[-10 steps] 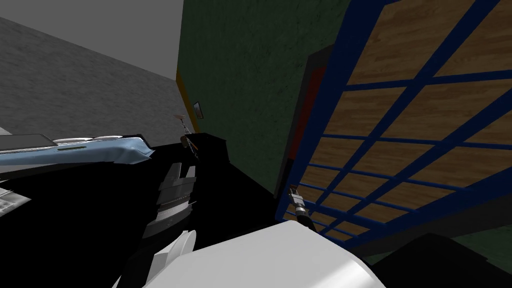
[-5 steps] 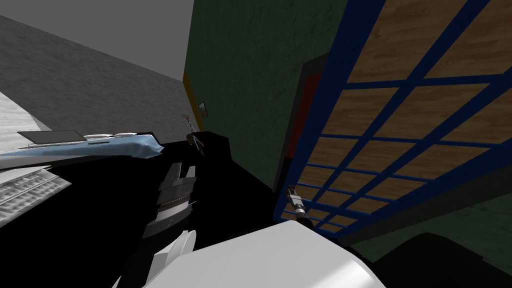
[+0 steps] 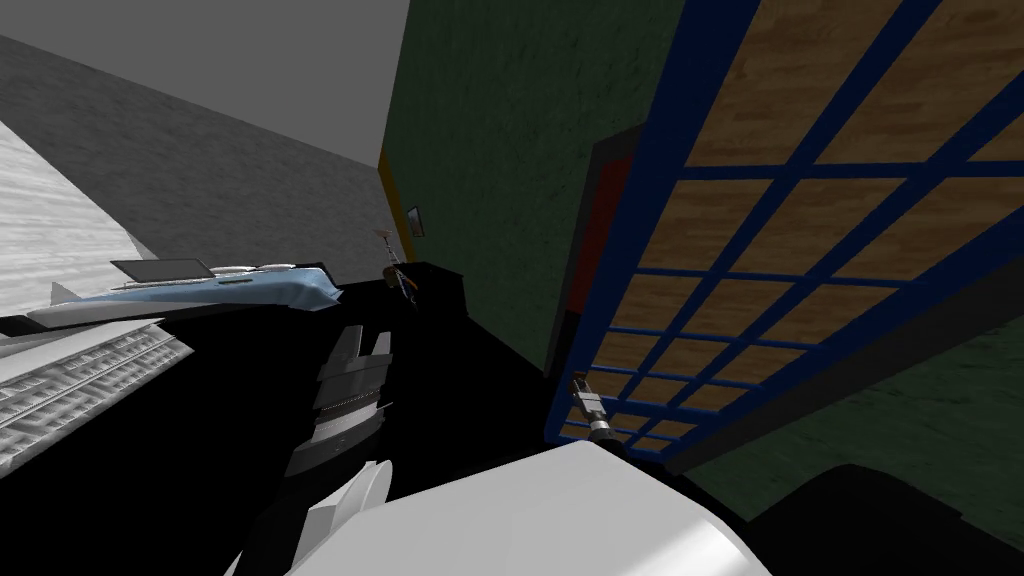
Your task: Pull the door open
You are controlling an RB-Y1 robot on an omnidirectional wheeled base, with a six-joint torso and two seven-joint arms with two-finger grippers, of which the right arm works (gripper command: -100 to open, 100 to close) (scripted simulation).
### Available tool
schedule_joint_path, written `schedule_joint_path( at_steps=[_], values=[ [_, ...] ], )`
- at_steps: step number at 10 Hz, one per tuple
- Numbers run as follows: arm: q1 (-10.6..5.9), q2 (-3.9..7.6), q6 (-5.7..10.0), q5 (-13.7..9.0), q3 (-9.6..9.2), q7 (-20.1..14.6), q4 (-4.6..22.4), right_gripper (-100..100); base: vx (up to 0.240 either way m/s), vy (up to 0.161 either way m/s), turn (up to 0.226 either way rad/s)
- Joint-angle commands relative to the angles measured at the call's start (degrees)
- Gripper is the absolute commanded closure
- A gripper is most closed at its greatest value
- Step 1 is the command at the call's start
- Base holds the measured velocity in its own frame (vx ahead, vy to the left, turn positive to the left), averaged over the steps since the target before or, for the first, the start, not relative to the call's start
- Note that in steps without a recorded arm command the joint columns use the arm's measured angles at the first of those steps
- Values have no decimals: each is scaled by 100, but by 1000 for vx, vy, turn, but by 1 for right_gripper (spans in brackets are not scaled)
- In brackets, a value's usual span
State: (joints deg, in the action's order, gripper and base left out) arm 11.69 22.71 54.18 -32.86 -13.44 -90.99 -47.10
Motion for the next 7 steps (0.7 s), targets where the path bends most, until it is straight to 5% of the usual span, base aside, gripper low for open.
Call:
schedule_joint_path(
  at_steps=[1, 7],
  values=[
    [81, 69, 77, 68, -110, -79, -67, 100, -232, -16, 52],
    [276, 288, 336, 284, -483, -361, -118, 100, -198, -23, 63]
  ],
)
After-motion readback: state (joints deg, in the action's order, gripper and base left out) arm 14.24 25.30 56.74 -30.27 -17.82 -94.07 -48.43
